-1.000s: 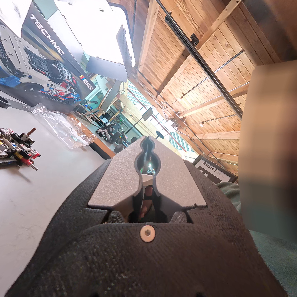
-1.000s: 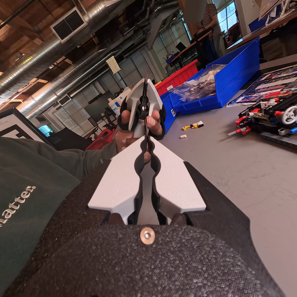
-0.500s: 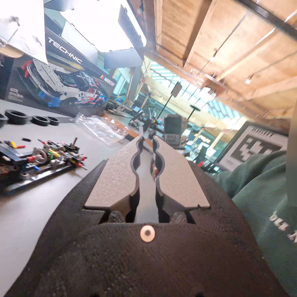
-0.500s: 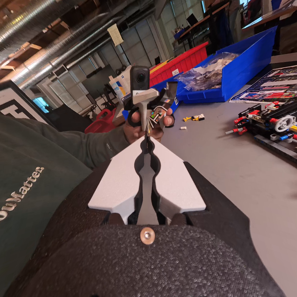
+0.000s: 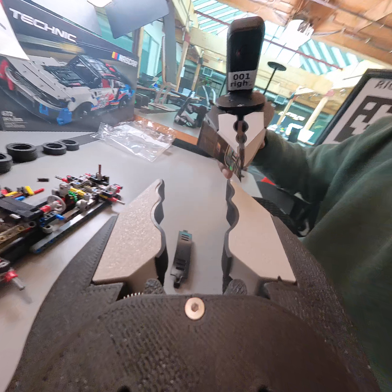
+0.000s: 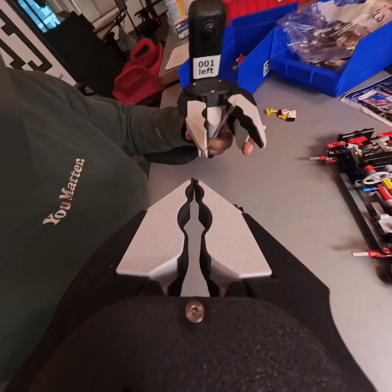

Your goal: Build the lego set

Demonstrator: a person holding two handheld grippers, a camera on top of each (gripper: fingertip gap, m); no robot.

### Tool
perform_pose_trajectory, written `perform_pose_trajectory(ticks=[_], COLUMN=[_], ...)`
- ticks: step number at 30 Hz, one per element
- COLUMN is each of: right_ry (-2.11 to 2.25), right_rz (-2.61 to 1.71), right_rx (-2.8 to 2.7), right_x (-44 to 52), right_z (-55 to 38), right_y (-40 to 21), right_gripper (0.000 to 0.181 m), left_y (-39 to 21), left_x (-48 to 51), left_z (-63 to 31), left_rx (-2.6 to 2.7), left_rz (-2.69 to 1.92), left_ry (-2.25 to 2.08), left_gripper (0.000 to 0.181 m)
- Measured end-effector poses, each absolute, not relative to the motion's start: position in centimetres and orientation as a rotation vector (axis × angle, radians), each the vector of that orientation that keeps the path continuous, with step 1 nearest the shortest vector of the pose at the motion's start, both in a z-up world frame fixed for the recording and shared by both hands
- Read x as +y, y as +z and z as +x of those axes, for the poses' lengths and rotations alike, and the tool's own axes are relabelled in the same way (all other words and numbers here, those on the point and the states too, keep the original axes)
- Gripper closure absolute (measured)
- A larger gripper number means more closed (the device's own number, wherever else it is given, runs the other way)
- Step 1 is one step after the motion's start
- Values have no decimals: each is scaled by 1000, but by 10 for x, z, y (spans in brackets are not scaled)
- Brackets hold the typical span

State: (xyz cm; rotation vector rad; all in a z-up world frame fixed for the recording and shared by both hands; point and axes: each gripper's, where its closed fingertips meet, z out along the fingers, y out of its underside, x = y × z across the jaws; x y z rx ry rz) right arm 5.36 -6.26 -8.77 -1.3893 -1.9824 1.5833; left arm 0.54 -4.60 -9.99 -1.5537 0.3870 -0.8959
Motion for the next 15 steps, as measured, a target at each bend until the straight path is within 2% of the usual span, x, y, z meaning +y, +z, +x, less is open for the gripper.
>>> perform_pose_trajectory(ticks=[5, 15], right_ry=[1585, 1552], right_rz=[-1407, -1467], right_rx=[-2148, -2328], right_x=[-63, -60], right_z=[61, 73], right_y=[-95, -114], right_gripper=[181, 181], left_y=[-96, -101], left_x=[-61, -67], left_z=[12, 23], left_rx=[402, 443], left_rz=[-1509, -1528], left_ry=[-1133, -1193], left_gripper=[145, 162])
